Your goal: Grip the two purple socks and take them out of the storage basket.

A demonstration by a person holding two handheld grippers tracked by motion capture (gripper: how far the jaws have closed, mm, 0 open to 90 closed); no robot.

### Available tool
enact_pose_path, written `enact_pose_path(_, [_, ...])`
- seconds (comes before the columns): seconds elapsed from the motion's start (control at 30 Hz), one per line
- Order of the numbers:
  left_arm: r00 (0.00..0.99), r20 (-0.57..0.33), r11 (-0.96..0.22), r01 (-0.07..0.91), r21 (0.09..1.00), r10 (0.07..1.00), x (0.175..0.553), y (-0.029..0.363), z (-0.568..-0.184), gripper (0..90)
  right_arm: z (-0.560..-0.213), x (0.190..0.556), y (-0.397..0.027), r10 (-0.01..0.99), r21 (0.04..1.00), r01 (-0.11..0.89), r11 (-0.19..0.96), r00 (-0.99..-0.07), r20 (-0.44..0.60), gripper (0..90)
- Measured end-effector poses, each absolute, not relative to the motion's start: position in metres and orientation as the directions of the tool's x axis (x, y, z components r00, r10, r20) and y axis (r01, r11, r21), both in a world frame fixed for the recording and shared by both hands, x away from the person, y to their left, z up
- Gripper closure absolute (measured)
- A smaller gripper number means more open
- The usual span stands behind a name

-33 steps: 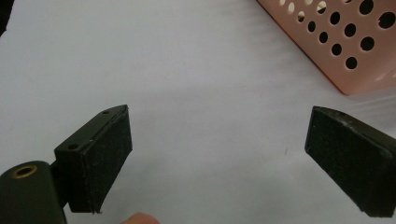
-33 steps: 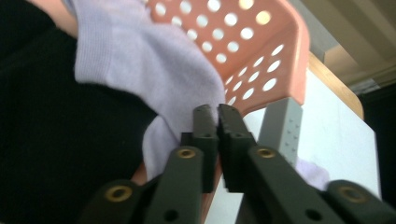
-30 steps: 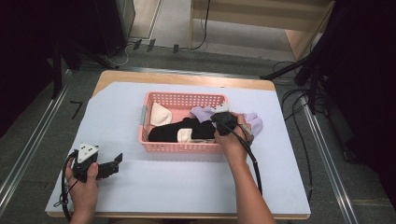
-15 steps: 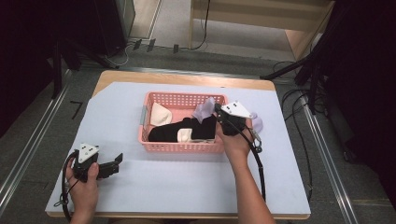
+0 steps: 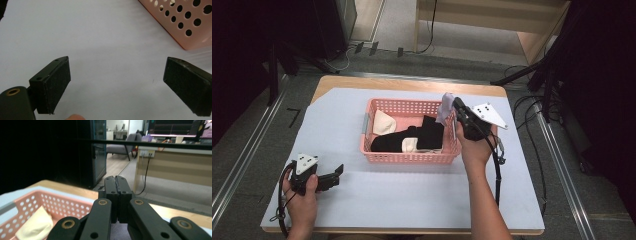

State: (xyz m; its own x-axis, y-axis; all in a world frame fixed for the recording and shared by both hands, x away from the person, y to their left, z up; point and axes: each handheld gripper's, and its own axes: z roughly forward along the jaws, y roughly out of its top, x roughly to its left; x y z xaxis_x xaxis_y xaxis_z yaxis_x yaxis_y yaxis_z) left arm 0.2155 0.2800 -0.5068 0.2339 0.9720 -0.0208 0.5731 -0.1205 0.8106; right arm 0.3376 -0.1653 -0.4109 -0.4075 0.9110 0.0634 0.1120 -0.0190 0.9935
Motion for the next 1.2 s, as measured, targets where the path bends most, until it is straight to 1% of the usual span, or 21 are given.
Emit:
enact_pose_path(0.07, [0.234, -0.02, -0.121, 0.573, 0.811, 0.972, 0.215, 0.28, -0.507, 8.2, -0.409, 0.337, -0.167, 0.913, 0.994, 0.104, -0.025, -0.402, 0.065, 90.0])
enact_pose_path(0.13, [0.232, -0.021, -0.118, 0.571, 0.812, 0.973, 0.216, 0.28, -0.507, 8.2, -0.402, 0.333, -0.177, 0.921, 0.995, 0.08, -0.057, -0.38, 0.083, 90.0])
enact_pose_path(0.2, [0.231, -0.022, -0.117, 0.571, 0.813, 0.973, 0.216, 0.28, -0.507, 8.2, -0.4, 0.332, -0.18, 0.924, 0.995, 0.073, -0.061, -0.372, 0.084, 90.0])
enact_pose_path(0.3, [0.23, -0.023, -0.115, 0.57, 0.814, 0.973, 0.216, 0.279, -0.507, 8.1, -0.395, 0.329, -0.195, 0.938, 0.996, 0.047, -0.07, -0.336, 0.082, 90.0])
enact_pose_path(0.47, [0.229, -0.02, -0.117, 0.571, 0.813, 0.973, 0.216, 0.279, -0.507, 8.2, -0.395, 0.326, -0.213, 0.951, 0.996, 0.041, -0.085, -0.296, 0.093, 90.0])
enact_pose_path(0.5, [0.229, -0.021, -0.117, 0.571, 0.813, 0.973, 0.216, 0.279, -0.507, 8.2, -0.396, 0.325, -0.217, 0.952, 0.994, 0.047, -0.1, -0.285, 0.11, 90.0])
enact_pose_path(0.63, [0.228, -0.017, -0.12, 0.574, 0.81, 0.973, 0.216, 0.279, -0.507, 8.2, -0.406, 0.323, -0.238, 0.963, 0.992, 0.067, -0.102, -0.242, 0.116, 90.0])
enact_pose_path(0.77, [0.229, -0.015, -0.122, 0.573, 0.81, 0.973, 0.216, 0.279, -0.507, 8.2, -0.416, 0.323, -0.245, 0.97, 0.991, 0.095, -0.094, -0.216, 0.113, 89.9])
enact_pose_path(0.8, [0.229, -0.016, -0.122, 0.573, 0.811, 0.973, 0.215, 0.278, -0.507, 8.1, -0.427, 0.325, -0.249, 0.974, 0.988, 0.129, -0.089, -0.198, 0.114, 89.9])
enact_pose_path(0.87, [0.229, -0.016, -0.122, 0.573, 0.811, 0.973, 0.215, 0.278, -0.507, 8.2, -0.432, 0.326, -0.251, 0.975, 0.986, 0.144, -0.084, -0.193, 0.112, 89.8])
enact_pose_path(0.93, [0.228, -0.016, -0.121, 0.572, 0.811, 0.973, 0.215, 0.278, -0.507, 8.2, -0.45, 0.329, -0.257, 0.978, 0.975, 0.203, -0.09, -0.167, 0.125, 89.4])
enact_pose_path(1.0, [0.229, -0.014, -0.123, 0.571, 0.811, 0.973, 0.215, 0.278, -0.507, 8.2, -0.46, 0.33, -0.261, 0.974, 0.965, 0.239, -0.11, -0.169, 0.153, 85.7])
enact_pose_path(1.13, [0.227, -0.013, -0.122, 0.571, 0.812, 0.974, 0.215, 0.278, -0.507, 8.2, -0.472, 0.326, -0.267, 0.945, 0.937, 0.293, -0.19, -0.203, 0.255, 64.5])
enact_pose_path(1.17, [0.231, -0.011, -0.126, 0.573, 0.81, 0.973, 0.215, 0.279, -0.507, 8.2, -0.472, 0.326, -0.267, 0.945, 0.937, 0.293, -0.19, -0.203, 0.255, 64.5])
enact_pose_path(1.2, [0.23, -0.012, -0.125, 0.573, 0.81, 0.973, 0.215, 0.279, -0.507, 8.1, -0.476, 0.32, -0.269, 0.94, 0.935, 0.297, -0.193, -0.216, 0.263, 57.8])
